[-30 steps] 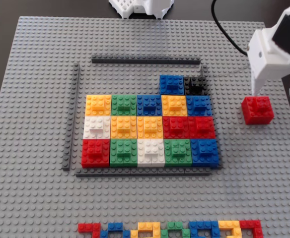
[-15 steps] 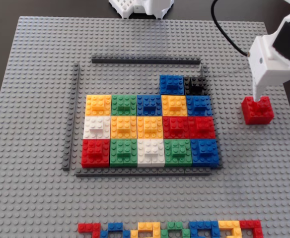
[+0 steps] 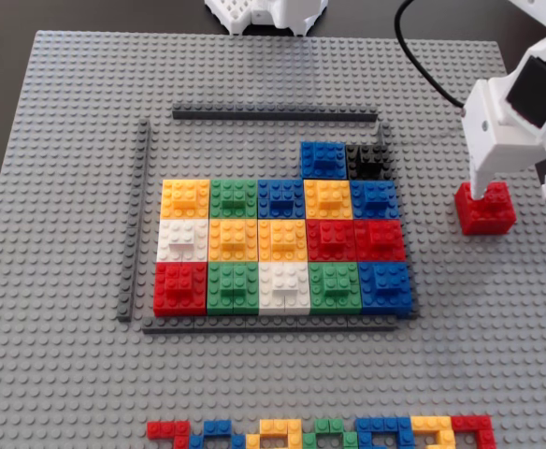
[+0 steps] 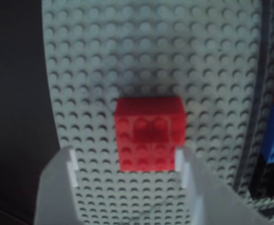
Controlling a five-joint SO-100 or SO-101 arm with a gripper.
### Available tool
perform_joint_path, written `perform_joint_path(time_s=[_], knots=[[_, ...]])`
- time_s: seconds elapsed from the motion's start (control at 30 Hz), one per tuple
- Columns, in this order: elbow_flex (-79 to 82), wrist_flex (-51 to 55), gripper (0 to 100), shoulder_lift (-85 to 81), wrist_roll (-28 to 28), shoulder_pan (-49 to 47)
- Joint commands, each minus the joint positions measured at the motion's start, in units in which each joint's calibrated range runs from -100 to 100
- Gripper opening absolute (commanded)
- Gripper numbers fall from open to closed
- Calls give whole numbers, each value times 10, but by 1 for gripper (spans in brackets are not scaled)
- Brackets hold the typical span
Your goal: Grab the cube and place it into the grid
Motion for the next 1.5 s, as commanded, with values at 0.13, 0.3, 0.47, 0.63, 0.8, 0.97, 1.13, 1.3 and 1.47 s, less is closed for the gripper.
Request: perform_joint_path(time_s=[0.13, 0.3, 0.47, 0.63, 0.8, 0.97, 1.13, 1.3, 1.47], knots=[[-39, -3, 26, -13, -3, 0], [-38, -4, 26, -10, -5, -1], [-39, -5, 25, -10, -7, -2], [-40, -5, 23, -10, -7, -3], [-37, -6, 15, -5, -6, -4], [-37, -6, 11, -4, -6, -2], [-36, -4, 9, -4, -5, 0], [-38, -1, 7, -9, -4, 2], [-40, 4, 6, -16, -3, 0]])
